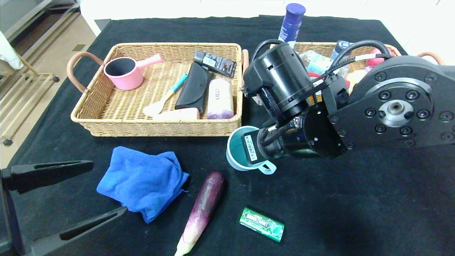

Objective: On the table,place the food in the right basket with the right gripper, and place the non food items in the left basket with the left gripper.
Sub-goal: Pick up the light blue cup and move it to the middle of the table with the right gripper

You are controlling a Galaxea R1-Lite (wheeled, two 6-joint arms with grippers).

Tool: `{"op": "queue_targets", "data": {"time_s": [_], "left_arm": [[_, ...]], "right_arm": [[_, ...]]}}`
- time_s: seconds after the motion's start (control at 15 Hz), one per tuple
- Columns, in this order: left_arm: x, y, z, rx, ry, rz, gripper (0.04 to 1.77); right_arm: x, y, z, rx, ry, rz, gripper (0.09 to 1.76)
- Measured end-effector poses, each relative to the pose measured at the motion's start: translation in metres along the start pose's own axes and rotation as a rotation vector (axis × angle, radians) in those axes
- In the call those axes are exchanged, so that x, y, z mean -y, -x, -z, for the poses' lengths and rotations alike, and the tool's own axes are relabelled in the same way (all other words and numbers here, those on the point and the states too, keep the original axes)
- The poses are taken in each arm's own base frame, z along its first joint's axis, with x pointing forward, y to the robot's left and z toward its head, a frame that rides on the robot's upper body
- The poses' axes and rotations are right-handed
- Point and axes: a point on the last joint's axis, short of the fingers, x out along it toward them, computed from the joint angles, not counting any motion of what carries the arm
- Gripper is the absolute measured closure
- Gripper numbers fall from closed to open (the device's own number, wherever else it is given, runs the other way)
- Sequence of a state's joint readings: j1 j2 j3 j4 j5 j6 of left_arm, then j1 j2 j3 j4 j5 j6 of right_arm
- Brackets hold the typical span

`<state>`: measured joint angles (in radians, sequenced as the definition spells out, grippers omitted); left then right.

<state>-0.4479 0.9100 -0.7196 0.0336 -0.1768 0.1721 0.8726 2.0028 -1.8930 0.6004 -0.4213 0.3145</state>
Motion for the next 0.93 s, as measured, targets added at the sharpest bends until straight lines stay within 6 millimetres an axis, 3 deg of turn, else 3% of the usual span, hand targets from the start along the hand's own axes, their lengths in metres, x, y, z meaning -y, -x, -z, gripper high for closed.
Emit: {"op": "queue_targets", "data": {"time_s": [0.07,0.27,0.47,0.67,0.93], "left_arm": [[0.000,0.000,0.000,0.000,0.000,0.000,0.09],[0.000,0.000,0.000,-0.001,0.001,-0.001,0.09],[0.000,0.000,0.000,-0.001,0.001,-0.001,0.09],[0.000,-0.001,0.001,-0.005,0.002,0.000,0.09],[0.000,-0.002,0.001,-0.012,0.003,0.001,0.09]], "right_arm": [[0.000,-0.001,0.000,-0.002,0.001,0.001,1.65],[0.000,-0.001,0.000,-0.002,0.001,0.001,1.20],[0.002,0.000,-0.001,0.000,-0.003,0.004,0.87],[0.002,0.011,-0.003,0.020,-0.005,-0.010,0.63],[0.006,0.037,-0.008,0.060,-0.001,-0.036,0.44]]}}
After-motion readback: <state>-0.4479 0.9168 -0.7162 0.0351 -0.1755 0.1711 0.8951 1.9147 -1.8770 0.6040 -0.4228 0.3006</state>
